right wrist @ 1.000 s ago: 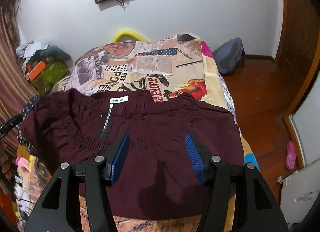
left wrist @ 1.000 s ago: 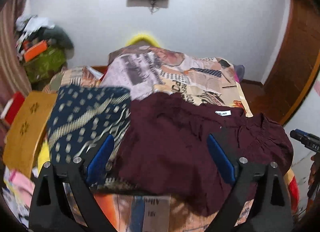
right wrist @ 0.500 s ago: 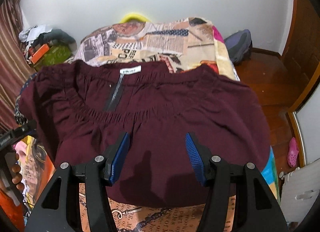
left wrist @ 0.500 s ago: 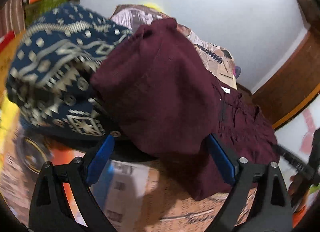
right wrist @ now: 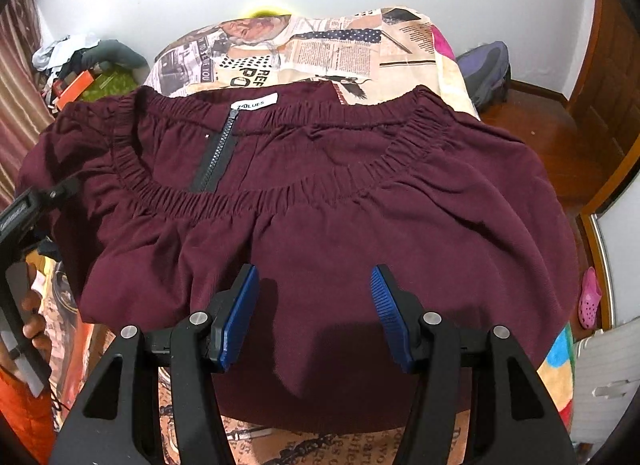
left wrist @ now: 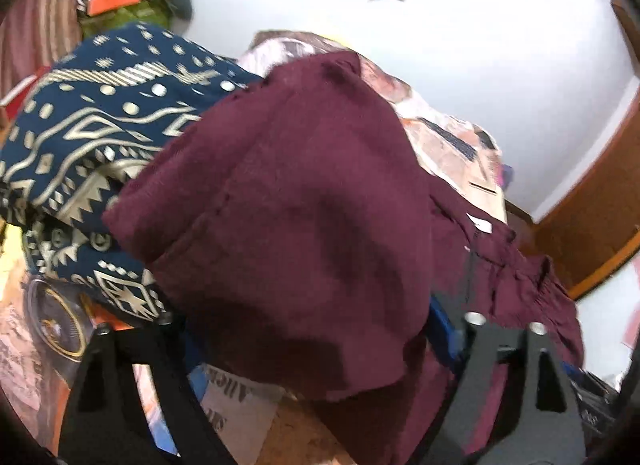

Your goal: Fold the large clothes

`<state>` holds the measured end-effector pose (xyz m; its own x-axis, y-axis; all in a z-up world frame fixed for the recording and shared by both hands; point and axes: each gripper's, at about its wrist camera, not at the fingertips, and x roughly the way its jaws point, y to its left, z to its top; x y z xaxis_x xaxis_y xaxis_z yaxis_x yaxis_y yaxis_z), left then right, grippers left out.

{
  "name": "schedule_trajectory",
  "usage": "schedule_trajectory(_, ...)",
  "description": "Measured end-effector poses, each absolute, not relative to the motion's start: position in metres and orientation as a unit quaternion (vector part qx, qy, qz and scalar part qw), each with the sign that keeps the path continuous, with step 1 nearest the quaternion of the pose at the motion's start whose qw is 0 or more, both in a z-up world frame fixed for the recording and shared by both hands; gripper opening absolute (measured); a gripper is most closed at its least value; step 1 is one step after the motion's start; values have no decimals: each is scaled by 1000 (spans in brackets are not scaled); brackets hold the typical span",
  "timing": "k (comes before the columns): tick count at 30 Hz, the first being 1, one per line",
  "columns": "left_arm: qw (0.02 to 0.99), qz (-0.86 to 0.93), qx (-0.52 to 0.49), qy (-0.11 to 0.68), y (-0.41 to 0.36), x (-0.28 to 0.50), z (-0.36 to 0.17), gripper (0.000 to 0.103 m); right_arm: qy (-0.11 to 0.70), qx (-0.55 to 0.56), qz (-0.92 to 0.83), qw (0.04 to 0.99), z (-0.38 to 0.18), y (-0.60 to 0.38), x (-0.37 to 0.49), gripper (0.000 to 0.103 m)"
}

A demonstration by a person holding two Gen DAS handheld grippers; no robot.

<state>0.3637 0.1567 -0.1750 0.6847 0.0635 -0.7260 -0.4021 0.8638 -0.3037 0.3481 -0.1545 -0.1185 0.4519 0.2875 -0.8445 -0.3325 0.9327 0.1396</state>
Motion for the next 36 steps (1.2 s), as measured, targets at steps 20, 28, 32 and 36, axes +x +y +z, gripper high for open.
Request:
schedule_trajectory(20,948,101,-181,241,133,301,-61,19,463,-44,239,853,-79,-109,340,54)
schedule_trajectory(28,960,137,-119,212,129,302,-32,18,489,-64,296,818,-110,-42,329,54)
schedule_trajectory(32,955,150,-109,233,137,310,-45,18,521,-74,330,784,-139,-6,327,54)
schedule_trajectory(36,954,156,-91,238,134,317,-53,18,526,-84,333,778,-150,-1,328,54)
